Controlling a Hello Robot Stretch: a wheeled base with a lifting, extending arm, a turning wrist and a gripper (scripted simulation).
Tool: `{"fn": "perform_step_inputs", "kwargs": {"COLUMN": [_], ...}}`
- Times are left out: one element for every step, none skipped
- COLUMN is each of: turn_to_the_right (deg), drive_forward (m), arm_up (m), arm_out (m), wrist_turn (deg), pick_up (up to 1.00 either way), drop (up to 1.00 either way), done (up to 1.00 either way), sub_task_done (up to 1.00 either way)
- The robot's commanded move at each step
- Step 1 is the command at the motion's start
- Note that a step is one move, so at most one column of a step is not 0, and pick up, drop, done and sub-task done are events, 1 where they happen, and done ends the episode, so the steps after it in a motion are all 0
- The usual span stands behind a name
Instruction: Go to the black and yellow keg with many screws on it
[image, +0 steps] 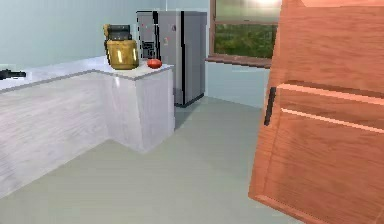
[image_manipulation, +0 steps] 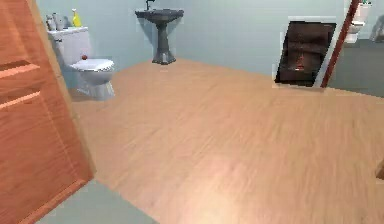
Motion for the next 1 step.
{"fn": "perform_step_inputs", "kwargs": {"turn_to_the_right": [30.0], "drive_forward": [0.0], "arm_up": [0.0], "arm_out": [0.0], "wrist_turn": [0.0], "pick_up": [0.0], "drop": [0.0], "done": [0.0], "sub_task_done": [0.0]}}
